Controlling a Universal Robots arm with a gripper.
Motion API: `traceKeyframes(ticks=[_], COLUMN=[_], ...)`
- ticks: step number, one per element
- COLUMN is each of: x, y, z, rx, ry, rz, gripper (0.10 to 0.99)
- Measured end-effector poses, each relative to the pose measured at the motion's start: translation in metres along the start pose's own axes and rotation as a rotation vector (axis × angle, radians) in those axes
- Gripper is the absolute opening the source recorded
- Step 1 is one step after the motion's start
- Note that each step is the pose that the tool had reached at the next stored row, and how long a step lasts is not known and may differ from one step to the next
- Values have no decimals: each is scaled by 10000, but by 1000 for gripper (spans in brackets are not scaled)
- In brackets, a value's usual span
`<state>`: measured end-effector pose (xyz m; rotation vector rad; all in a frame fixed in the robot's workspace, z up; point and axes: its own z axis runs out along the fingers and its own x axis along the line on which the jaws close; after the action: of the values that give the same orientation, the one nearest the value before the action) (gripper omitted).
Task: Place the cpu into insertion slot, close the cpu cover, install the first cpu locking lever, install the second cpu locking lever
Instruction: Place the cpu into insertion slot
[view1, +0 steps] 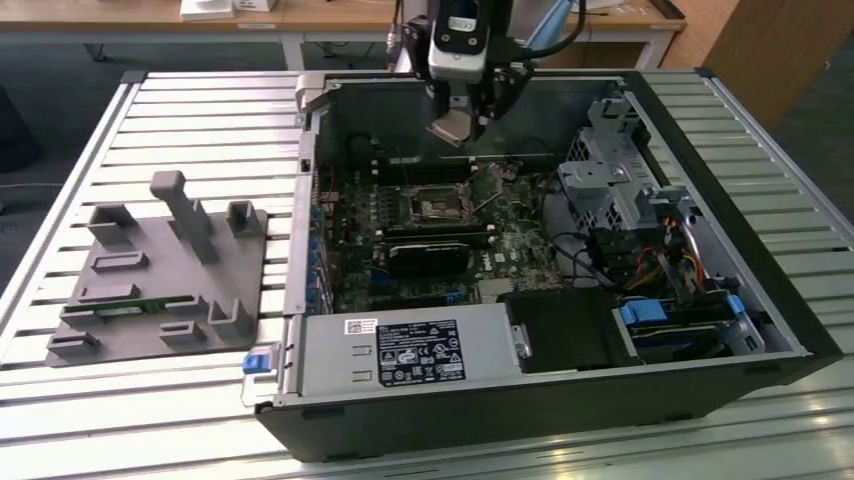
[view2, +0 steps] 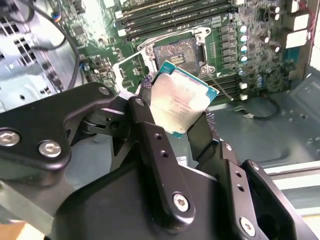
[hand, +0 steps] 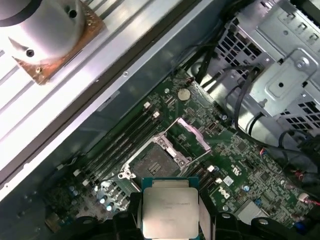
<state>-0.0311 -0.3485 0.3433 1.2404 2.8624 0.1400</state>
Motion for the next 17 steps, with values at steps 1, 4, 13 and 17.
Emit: traceKeyframes(ticks=[1, 4, 13, 17], x=[0, -1, -2, -2], y=[0, -2, -8, -11], z=[7, 27, 92, 125], rx=[-4, -13, -45, -57], ry=[-16, -66, -212, -278], rz=[180, 727, 2355, 3072], gripper=[537, 537, 537, 537])
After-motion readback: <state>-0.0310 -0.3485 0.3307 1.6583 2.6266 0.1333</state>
